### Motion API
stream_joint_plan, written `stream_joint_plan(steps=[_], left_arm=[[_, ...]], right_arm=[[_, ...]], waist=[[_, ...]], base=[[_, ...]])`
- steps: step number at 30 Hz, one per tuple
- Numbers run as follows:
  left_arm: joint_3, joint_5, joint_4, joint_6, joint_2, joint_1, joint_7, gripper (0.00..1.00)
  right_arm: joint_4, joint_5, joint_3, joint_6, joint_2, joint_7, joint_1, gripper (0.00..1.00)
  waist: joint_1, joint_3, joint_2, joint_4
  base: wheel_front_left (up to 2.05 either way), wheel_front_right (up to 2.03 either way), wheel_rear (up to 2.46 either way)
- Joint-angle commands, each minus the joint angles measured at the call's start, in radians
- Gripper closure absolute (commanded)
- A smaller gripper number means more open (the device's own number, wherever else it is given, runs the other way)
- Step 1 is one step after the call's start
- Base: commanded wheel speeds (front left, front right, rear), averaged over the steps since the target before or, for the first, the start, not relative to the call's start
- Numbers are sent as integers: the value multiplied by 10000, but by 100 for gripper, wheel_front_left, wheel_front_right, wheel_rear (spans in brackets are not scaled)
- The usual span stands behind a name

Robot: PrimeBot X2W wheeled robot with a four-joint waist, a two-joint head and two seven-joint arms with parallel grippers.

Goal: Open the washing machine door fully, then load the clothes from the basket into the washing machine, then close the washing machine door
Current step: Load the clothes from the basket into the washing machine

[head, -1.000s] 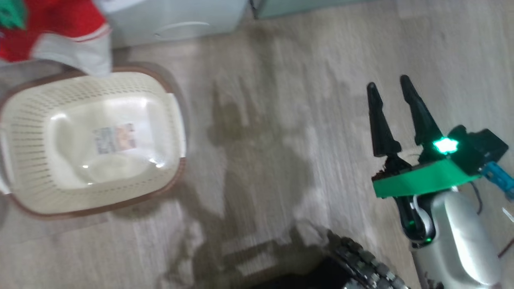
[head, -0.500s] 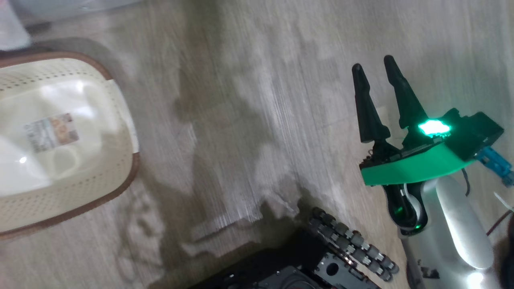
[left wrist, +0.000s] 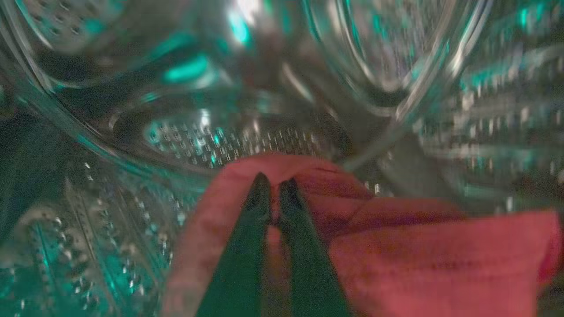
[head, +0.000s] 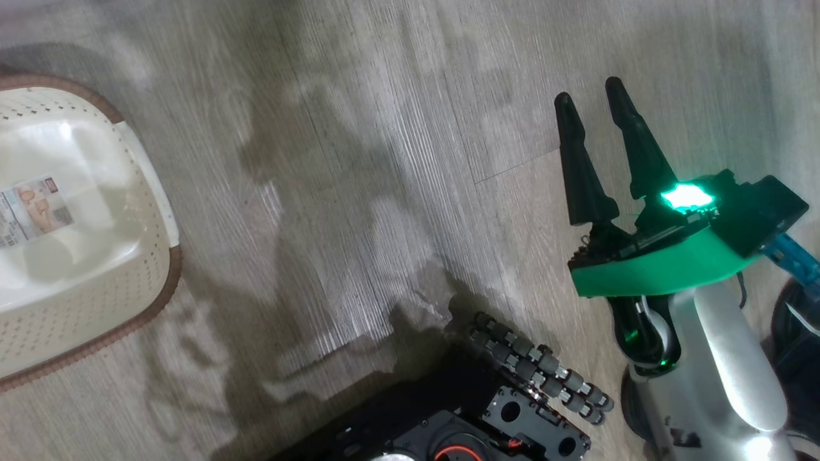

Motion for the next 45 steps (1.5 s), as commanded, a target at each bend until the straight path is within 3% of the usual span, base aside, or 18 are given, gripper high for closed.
stream_joint_plan(steps=[1,7,14,15,16,25,33,39,45], left_arm=[[325,-94,-230,103,285,-389,-356,100],[524,-368,596,160,230,315,-1392,100],[380,-448,1137,120,192,1254,-1674,100],[333,-426,1133,140,162,1345,-1717,66],[327,-442,1134,183,113,1422,-1779,0],[216,-542,388,603,-372,2832,-2843,0],[811,-1406,-1539,1163,-1103,5523,-3736,0],[1262,-1594,-4737,2254,-1697,8829,-3966,0],[1431,-1519,-6951,3110,-2253,11416,-4001,0]], right_arm=[[-338,49,178,0,-29,-92,150,0],[-399,71,134,0,-29,-93,162,0],[-368,-53,18,0,-29,-93,127,0],[-350,-78,3,0,-29,-93,127,0],[-333,-106,-9,0,-29,-93,126,0],[-167,-468,-301,0,-29,-93,230,0],[76,-868,-624,0,-29,-93,464,0],[343,-1295,-932,0,-29,-93,581,0],[593,-1590,-1134,0,-29,-74,582,0]], waist=[[-1,23,0,-8],[-1,43,0,131],[-1,-117,0,414],[-1,-156,0,458],[-1,-202,0,501],[-1,-1036,0,964],[-1,-1930,0,1614],[-1,-2572,0,2322],[-1,-2964,0,2903]], base=[[0,0,0],[0,0,0],[0,0,0],[0,0,0],[0,0,0],[0,0,0],[0,0,0],[0,0,0],[0,0,0]])
